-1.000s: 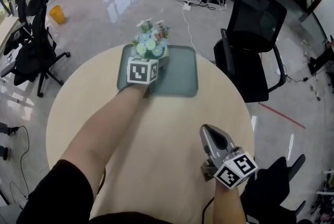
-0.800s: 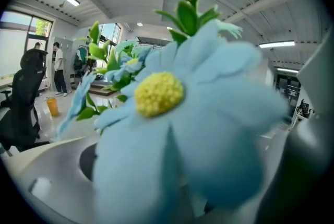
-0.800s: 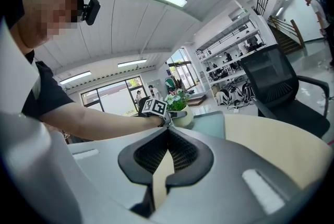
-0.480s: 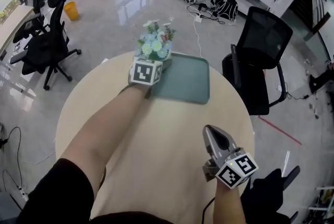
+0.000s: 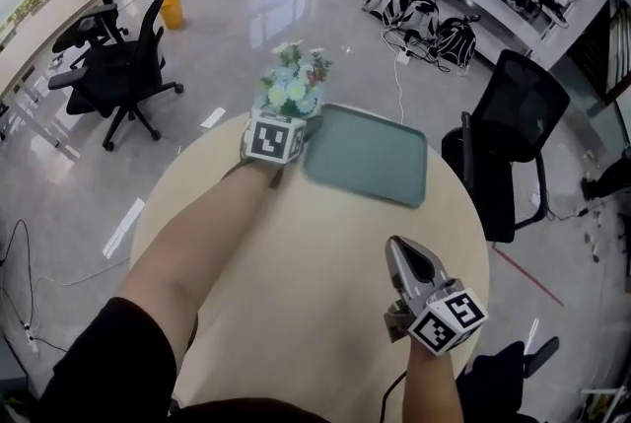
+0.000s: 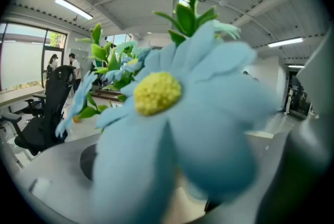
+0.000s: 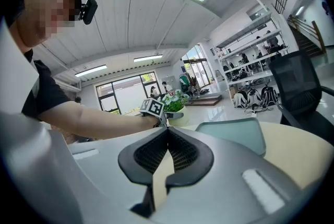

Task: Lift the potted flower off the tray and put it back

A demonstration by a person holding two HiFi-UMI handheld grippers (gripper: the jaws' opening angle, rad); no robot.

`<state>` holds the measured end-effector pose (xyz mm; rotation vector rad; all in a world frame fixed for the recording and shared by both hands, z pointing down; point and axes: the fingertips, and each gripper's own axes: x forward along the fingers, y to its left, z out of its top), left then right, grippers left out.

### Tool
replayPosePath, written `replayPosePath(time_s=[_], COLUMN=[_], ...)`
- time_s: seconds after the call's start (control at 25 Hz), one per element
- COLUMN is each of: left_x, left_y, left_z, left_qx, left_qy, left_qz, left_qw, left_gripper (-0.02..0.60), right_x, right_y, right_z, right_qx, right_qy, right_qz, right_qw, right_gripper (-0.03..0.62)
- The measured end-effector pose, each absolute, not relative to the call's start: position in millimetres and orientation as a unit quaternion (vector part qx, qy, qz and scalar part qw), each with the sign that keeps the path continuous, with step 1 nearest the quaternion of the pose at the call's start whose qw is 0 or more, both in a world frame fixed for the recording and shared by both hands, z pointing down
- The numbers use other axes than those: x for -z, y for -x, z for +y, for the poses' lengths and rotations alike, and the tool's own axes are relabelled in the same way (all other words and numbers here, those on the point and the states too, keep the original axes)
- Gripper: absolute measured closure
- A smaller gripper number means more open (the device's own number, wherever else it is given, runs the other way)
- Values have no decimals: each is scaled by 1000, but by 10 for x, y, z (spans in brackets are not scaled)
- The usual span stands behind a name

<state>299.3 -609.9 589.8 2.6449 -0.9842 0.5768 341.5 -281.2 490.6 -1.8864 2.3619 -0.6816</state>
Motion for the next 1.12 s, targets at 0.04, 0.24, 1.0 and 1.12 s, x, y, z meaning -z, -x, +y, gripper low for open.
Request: replayPosePath(time_s=[0.04,0.24,1.0,1.12], left_x=[-5884,-5857,-6254,-6341], left_y=[-2871,-2227,-223,-64], left_z=[-6123,-6208,-6070,-5979], left_qx=[-199,-207,-225,-230], left_qy=[-908,-898,-871,-870], left_qz=[-344,-368,-417,-415], left_qw=[130,121,133,134], left_gripper=[115,115,115,115], right_x=[-4883,-4802,-4819,-4841], right_y=[-3339,-2936,-1461,-1314], right_z=[-2838,-2979,-3340,-3333], right_qx=[219,211,208,209], right_qy=[605,584,513,507], right_qz=[765,783,833,836], right_qw=[20,12,-13,-17], right_gripper=[580,580,580,580])
